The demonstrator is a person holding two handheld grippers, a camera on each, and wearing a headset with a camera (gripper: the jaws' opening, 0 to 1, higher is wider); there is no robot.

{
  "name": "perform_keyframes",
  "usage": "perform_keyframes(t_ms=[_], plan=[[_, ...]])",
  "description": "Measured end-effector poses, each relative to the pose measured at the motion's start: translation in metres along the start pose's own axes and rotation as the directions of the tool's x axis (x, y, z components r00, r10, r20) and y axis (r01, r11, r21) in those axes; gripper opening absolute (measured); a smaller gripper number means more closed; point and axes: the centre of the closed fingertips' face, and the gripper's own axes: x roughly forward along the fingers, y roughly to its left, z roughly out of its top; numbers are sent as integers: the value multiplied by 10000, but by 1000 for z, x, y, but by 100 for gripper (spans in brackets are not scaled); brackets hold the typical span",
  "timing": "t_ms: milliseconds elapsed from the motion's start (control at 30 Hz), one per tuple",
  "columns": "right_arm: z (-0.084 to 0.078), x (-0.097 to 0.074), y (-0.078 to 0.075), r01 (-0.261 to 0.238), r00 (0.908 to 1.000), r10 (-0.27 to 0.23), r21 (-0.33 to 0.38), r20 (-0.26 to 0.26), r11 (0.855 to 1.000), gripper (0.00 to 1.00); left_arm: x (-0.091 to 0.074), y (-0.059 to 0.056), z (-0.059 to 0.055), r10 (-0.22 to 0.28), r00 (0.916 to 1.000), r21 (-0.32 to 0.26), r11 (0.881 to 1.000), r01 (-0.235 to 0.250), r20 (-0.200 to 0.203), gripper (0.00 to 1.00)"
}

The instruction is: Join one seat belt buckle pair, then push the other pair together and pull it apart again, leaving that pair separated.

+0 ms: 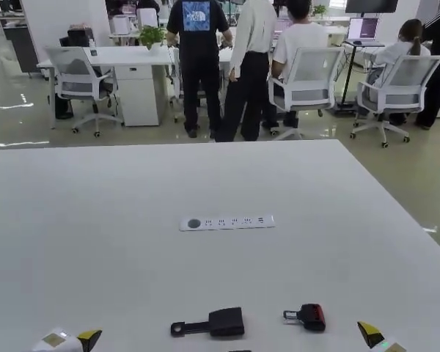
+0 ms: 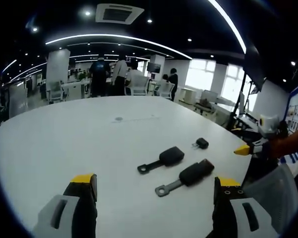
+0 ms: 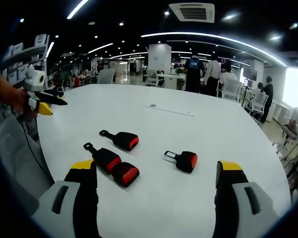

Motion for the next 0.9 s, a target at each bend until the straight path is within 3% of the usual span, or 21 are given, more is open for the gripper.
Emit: perform_keyframes(t_ms=[900], plan=[[13,4,14,-316,9992,331,-645,216,9974,99,-1,-8,15,-326,9990,171,9993,321,302,100]])
